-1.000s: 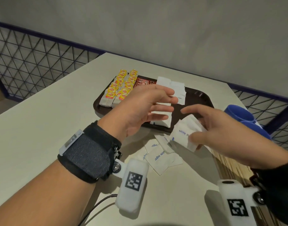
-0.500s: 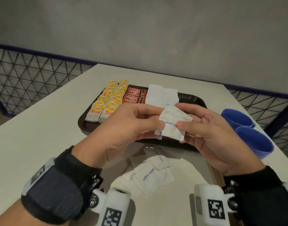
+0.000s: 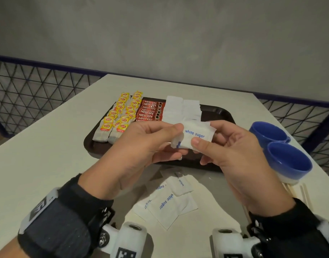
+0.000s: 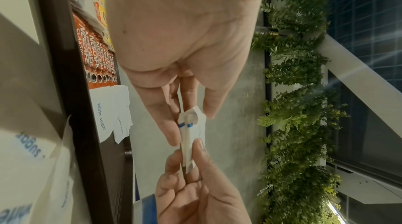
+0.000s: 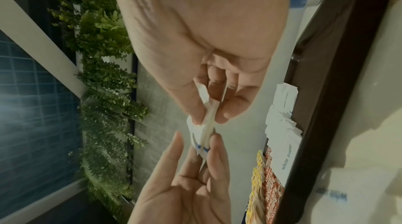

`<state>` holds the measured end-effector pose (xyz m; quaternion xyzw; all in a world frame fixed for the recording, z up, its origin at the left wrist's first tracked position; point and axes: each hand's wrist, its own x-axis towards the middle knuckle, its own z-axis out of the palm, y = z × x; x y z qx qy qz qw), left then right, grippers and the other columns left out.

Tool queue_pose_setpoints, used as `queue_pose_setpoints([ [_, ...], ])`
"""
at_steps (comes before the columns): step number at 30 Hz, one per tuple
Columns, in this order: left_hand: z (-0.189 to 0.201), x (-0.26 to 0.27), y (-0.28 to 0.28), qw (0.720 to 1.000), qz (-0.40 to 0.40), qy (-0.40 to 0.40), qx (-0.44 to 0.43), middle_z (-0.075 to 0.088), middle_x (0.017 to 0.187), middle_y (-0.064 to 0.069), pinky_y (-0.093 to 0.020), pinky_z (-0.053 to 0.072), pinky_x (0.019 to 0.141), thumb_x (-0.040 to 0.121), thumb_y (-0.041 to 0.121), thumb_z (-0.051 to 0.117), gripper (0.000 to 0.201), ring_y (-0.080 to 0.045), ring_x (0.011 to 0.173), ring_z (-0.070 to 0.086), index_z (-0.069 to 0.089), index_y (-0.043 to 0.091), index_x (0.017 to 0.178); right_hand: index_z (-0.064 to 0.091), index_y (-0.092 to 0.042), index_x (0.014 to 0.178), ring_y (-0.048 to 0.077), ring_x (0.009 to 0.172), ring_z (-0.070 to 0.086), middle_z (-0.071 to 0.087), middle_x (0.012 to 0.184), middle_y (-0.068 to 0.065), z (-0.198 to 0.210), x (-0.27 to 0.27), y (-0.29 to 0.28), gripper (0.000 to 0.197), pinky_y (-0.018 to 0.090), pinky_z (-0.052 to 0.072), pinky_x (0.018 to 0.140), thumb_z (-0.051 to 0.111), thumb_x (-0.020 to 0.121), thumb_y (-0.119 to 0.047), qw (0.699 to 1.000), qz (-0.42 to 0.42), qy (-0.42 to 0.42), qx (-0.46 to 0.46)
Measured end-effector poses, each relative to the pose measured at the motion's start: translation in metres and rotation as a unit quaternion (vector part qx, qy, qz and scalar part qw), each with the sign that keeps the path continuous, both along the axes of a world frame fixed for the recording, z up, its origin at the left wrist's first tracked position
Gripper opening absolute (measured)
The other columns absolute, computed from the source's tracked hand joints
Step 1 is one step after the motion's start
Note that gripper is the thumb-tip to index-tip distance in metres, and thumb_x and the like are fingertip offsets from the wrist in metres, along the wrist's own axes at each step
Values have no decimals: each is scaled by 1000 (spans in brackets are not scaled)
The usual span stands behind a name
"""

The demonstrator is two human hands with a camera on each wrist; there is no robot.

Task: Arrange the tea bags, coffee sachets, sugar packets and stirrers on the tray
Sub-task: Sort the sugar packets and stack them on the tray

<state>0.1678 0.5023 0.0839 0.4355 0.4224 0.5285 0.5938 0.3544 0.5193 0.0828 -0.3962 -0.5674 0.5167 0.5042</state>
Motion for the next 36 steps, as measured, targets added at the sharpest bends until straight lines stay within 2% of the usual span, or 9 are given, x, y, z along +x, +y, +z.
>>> queue_pose_setpoints([
  [4,-1,1,0,999,33,24,8,80,91,-16,-26,63,65,89,14,74,10,-30,79,78,78,6,93,72,-11,104,17,68,65,78,91,11,-1,0,-1,22,27,52,55,76,83,-5,1000,-3,4,7],
  [9,1,2,-1,999,37,16,4,80,92,-18,-25,61,60,90,4,72,22,-31,76,79,72,4,113,75,-9,103,19,68,62,76,90,16,-3,0,0,15,29,50,55,72,88,-12,999,-15,29,-12],
  [12,2,4,-2,999,43,15,6,80,90,-16,-27,61,60,91,4,71,14,-31,75,79,74,6,105,74,-7,104,19,67,61,75,89,18,-6,0,3,15,29,49,54,71,90,-10,999,-27,21,-7],
  [15,1,5,-1,998,55,20,15,80,87,-14,-28,62,61,93,12,71,9,-25,70,76,76,6,97,74,-7,102,19,66,61,73,87,21,-7,0,3,13,30,48,54,71,89,-9,999,-28,16,-5],
  [18,-1,4,0,997,67,39,23,80,90,-14,-27,61,62,94,13,71,10,-19,70,75,76,6,99,75,-8,100,21,68,62,76,89,16,-7,0,2,11,32,49,55,71,90,-9,1000,-23,4,-9],
  [21,-1,3,0,995,78,50,33,80,84,-12,-25,59,60,93,10,72,6,-14,66,74,77,7,95,75,-8,95,30,76,58,77,94,14,-6,0,2,12,35,48,58,68,93,-18,999,-29,-5,-22],
  [25,0,4,-1,995,83,44,38,78,72,-7,-24,58,57,91,7,73,3,-11,59,72,75,6,92,76,-9,93,29,75,56,78,93,8,-5,0,2,17,34,49,58,65,96,-22,998,-51,-19,-23],
  [29,1,5,0,995,88,41,38,79,78,-11,-23,58,56,90,7,74,4,-13,62,74,75,5,93,77,-9,91,26,72,57,79,92,7,-4,0,1,16,33,47,57,64,97,-18,998,-59,-19,-16],
  [36,0,5,1,993,97,48,39,80,80,-12,-27,61,60,87,9,77,6,-17,70,76,76,5,93,77,-9,87,29,67,49,77,89,14,-4,0,1,18,34,43,56,63,97,-13,998,-65,-4,-19],
])
